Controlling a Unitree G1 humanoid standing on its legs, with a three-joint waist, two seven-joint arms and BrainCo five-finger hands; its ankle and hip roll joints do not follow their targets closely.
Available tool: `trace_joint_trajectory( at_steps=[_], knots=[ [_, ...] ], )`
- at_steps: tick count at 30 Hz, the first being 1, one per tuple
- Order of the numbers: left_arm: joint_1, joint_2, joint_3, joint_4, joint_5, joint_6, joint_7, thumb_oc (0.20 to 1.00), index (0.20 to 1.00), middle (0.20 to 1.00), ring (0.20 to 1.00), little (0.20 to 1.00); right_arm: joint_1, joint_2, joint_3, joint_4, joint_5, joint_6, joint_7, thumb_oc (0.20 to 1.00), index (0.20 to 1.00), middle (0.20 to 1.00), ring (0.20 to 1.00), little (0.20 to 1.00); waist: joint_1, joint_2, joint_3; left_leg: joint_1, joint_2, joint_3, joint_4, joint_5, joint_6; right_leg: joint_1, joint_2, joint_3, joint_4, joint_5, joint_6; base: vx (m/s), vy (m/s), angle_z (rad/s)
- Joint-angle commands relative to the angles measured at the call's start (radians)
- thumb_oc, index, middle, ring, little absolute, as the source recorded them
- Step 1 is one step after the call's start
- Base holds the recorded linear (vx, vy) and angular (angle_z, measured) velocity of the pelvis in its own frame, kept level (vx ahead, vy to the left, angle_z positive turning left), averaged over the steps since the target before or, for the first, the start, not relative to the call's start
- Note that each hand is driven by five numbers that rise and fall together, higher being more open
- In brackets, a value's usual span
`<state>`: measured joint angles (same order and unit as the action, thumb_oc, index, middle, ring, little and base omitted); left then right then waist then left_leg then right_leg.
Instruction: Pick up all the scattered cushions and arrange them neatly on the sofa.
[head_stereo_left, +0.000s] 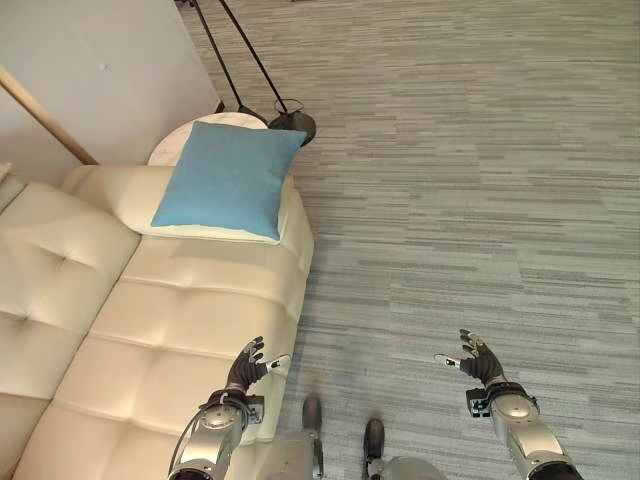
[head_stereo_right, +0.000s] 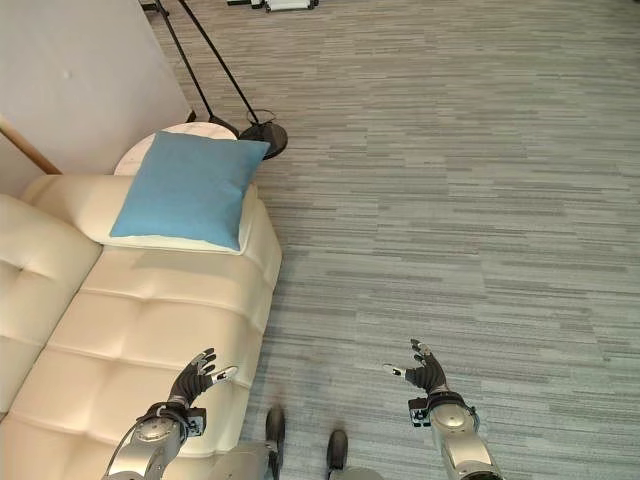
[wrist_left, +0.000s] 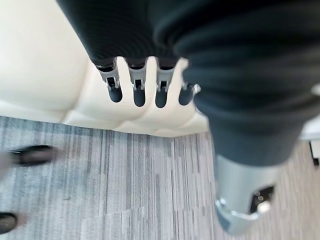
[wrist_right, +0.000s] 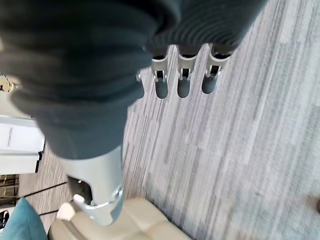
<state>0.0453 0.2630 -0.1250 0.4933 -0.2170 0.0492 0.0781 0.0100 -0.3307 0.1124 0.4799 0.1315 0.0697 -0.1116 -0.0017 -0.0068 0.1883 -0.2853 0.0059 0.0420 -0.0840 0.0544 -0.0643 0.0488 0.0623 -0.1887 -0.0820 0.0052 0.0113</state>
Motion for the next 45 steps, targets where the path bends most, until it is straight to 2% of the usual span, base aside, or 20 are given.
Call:
trace_joint_trajectory(
  at_steps=[1,3,5,6,8,10,13,15,17,19,20,23,26,31,34,36,37,38,43,45],
  knots=[
    [-0.018,0.056,-0.005,-0.049,0.02,-0.035,0.005,1.0,1.0,1.0,1.0,1.0,0.023,-0.02,-0.014,-0.049,0.009,-0.041,-0.017,1.0,1.0,1.0,1.0,1.0,0.023,0.012,-0.015,0.055,0.011,0.029,0.088,0.021,0.013,0.028,-0.118,0.031,0.072,-0.14,0.071,0.33,0.123,-0.46],
    [0.003,0.065,0.007,-0.063,0.027,-0.031,-0.001,1.0,1.0,1.0,1.0,1.0,0.036,0.003,-0.018,-0.044,-0.006,-0.033,-0.003,1.0,1.0,1.0,1.0,1.0,0.022,-0.003,-0.046,0.097,-0.012,0.03,0.098,-0.008,0.044,0.032,-0.151,0.052,0.144,-0.16,0.095,0.49,0.219,-0.72],
    [0.003,0.066,0.007,-0.063,0.027,-0.03,-0.001,1.0,1.0,1.0,1.0,1.0,0.037,0.003,-0.018,-0.045,-0.006,-0.033,-0.003,1.0,1.0,1.0,1.0,1.0,0.024,-0.004,-0.046,0.097,-0.013,0.033,0.098,-0.008,0.044,0.03,-0.152,0.054,0.148,-0.163,0.095,0.26,0.153,-0.36],
    [0.006,0.076,0.019,-0.072,0.021,-0.025,0.002,1.0,1.0,1.0,1.0,1.0,0.038,0.017,-0.016,-0.04,-0.016,-0.023,0.015,1.0,1.0,1.0,1.0,1.0,0.02,-0.008,-0.035,0.146,-0.022,0.048,0.1,-0.048,0.078,-0.059,-0.18,0.064,0.369,-0.125,0.138,0.28,0.199,-0.06],
    [0.01,0.085,0.022,-0.076,0.021,-0.024,0.004,1.0,1.0,1.0,1.0,1.0,0.044,0.026,-0.014,-0.045,-0.022,-0.02,0.02,1.0,1.0,1.0,1.0,1.0,0.011,-0.005,-0.023,0.172,-0.025,0.056,0.1,-0.069,0.096,-0.124,-0.197,0.064,0.494,-0.071,0.163,0.23,0.159,-0.03],
    [0.015,0.088,0.028,-0.082,0.019,-0.023,0.003,1.0,1.0,1.0,1.0,1.0,0.047,0.033,-0.019,-0.042,-0.019,-0.017,0.023,1.0,1.0,1.0,1.0,1.0,0.001,0.007,-0.011,0.222,-0.023,0.052,0.085,-0.093,0.104,-0.208,-0.21,0.052,0.529,-0.05,0.145,0.29,0.087,0.15],
    [0.017,0.09,0.029,-0.085,0.015,-0.026,-0.002,1.0,1.0,1.0,1.0,1.0,0.035,0.024,-0.022,-0.044,-0.013,-0.018,0.024,1.0,1.0,1.0,1.0,1.0,-0.011,0.014,0.001,0.264,-0.024,0.045,0.079,-0.12,0.097,-0.237,-0.202,0.027,0.393,-0.066,0.123,0.3,-0.004,0.15],
    [0.013,0.086,0.034,-0.081,0.013,-0.029,0.001,1.0,1.0,1.0,1.0,1.0,0.035,0.024,-0.026,-0.04,-0.009,-0.016,0.017,1.0,1.0,1.0,1.0,1.0,-0.028,0.001,0.009,0.297,-0.038,0.028,0.082,-0.144,0.087,-0.28,-0.195,0.035,0.202,-0.011,0.136,0.32,-0.104,0.26],
    [-0.001,0.084,0.034,-0.076,0.025,-0.037,0.006,1.0,1.0,1.0,1.0,1.0,0.037,0.023,-0.025,-0.041,-0.017,-0.015,0.014,1.0,1.0,1.0,1.0,1.0,-0.048,0.0,0.018,0.334,-0.036,0.001,0.084,-0.169,0.076,-0.3,-0.18,0.056,0.111,0.033,0.155,0.35,-0.145,0.39],
    [-0.003,0.083,0.036,-0.076,0.029,-0.039,0.001,1.0,1.0,1.0,1.0,1.0,0.04,0.023,-0.029,-0.044,-0.018,-0.016,0.015,1.0,1.0,1.0,1.0,1.0,-0.052,-0.005,0.012,0.345,-0.039,-0.007,0.081,-0.182,0.073,-0.286,-0.18,0.07,0.089,0.039,0.157,0.36,-0.17,0.74],
    [-0.005,0.079,0.032,-0.068,0.027,-0.038,0.001,1.0,1.0,1.0,1.0,1.0,0.043,0.016,-0.03,-0.036,-0.01,-0.021,0.016,1.0,1.0,1.0,1.0,1.0,-0.06,-0.008,-0.011,0.38,-0.029,-0.02,0.077,-0.202,0.065,-0.271,-0.172,0.091,0.115,0.059,0.139,0.39,-0.194,0.71],
    [0.002,0.079,0.027,-0.068,0.019,-0.033,-0.003,1.0,1.0,1.0,1.0,1.0,0.052,0.007,-0.029,-0.043,0.005,-0.025,0.025,1.0,1.0,1.0,1.0,1.0,-0.067,-0.003,-0.028,0.396,0.002,-0.032,0.102,-0.224,0.045,-0.254,-0.157,0.083,0.136,0.035,0.118,0.35,-0.207,0.44],
    [0.0,0.08,0.023,-0.069,0.011,-0.029,-0.004,1.0,1.0,1.0,1.0,1.0,0.058,-0.003,-0.03,-0.042,0.014,-0.026,0.026,1.0,1.0,1.0,1.0,1.0,-0.071,0.0,-0.03,0.379,0.025,-0.041,0.172,-0.223,0.024,-0.235,-0.142,0.074,0.148,0.005,0.098,0.2,-0.163,0.18],
    [-0.018,0.077,0.015,-0.071,0.001,-0.029,0.0,1.0,1.0,1.0,1.0,1.0,0.056,-0.024,-0.039,-0.048,0.027,-0.031,0.018,1.0,1.0,1.0,1.0,1.0,-0.058,-0.016,-0.01,0.247,0.036,-0.025,0.402,-0.142,0.011,-0.166,-0.14,0.047,0.137,-0.047,0.059,0.16,-0.086,0.09],
    [-0.023,0.07,0.01,-0.064,0.008,-0.028,-0.002,1.0,1.0,1.0,1.0,1.0,0.053,-0.04,-0.054,-0.045,0.029,-0.03,0.01,1.0,1.0,1.0,1.0,1.0,-0.045,-0.027,-0.014,0.187,0.06,0.048,0.289,-0.151,0.023,-0.111,-0.165,0.014,0.113,-0.072,0.071,0.23,0.054,0.38],
    [-0.019,0.069,0.008,-0.065,0.018,-0.025,0.005,1.0,1.0,1.0,1.0,1.0,0.066,-0.039,-0.059,-0.037,0.021,-0.028,-0.01,1.0,1.0,1.0,1.0,1.0,-0.022,-0.016,-0.003,0.084,0.1,0.164,0.154,-0.016,0.001,-0.033,-0.17,-0.046,0.08,-0.106,0.08,0.41,0.181,0.64],
    [-0.012,0.074,0.018,-0.068,0.02,-0.026,0.008,1.0,1.0,1.0,1.0,1.0,0.07,-0.037,-0.055,-0.029,0.012,-0.019,-0.015,1.0,1.0,1.0,1.0,1.0,-0.012,-0.018,-0.003,0.054,0.116,0.225,0.142,-0.002,-0.013,0.004,-0.173,-0.068,0.074,-0.128,0.087,0.32,0.208,1.06],
    [0.004,0.078,0.031,-0.076,0.015,-0.025,0.008,1.0,1.0,1.0,1.0,1.0,0.073,-0.033,-0.049,-0.032,0.004,-0.017,-0.005,1.0,1.0,1.0,1.0,1.0,-0.003,-0.012,-0.006,0.074,0.12,0.236,0.114,0.018,-0.003,0.001,-0.17,-0.073,0.086,-0.122,0.089,0.43,0.304,0.63],
    [0.065,0.093,0.065,-0.084,0.015,-0.016,-0.003,1.0,1.0,1.0,1.0,1.0,0.062,0.009,-0.031,-0.02,-0.034,-0.001,0.022,1.0,1.0,1.0,1.0,1.0,0.029,-0.034,-0.036,0.119,0.053,0.193,0.142,-0.051,0.065,-0.029,-0.255,-0.068,0.302,-0.121,0.138,0.28,0.258,0.02],
    [0.069,0.1,0.062,-0.077,0.012,-0.016,-0.001,1.0,1.0,1.0,1.0,1.0,0.058,0.022,-0.02,-0.02,-0.038,-0.002,0.027,1.0,1.0,1.0,1.0,1.0,0.027,-0.036,-0.035,0.152,0.029,0.169,0.132,-0.073,0.086,-0.077,-0.262,-0.031,0.408,-0.068,0.153,0.21,0.157,0.53]
  ],
)
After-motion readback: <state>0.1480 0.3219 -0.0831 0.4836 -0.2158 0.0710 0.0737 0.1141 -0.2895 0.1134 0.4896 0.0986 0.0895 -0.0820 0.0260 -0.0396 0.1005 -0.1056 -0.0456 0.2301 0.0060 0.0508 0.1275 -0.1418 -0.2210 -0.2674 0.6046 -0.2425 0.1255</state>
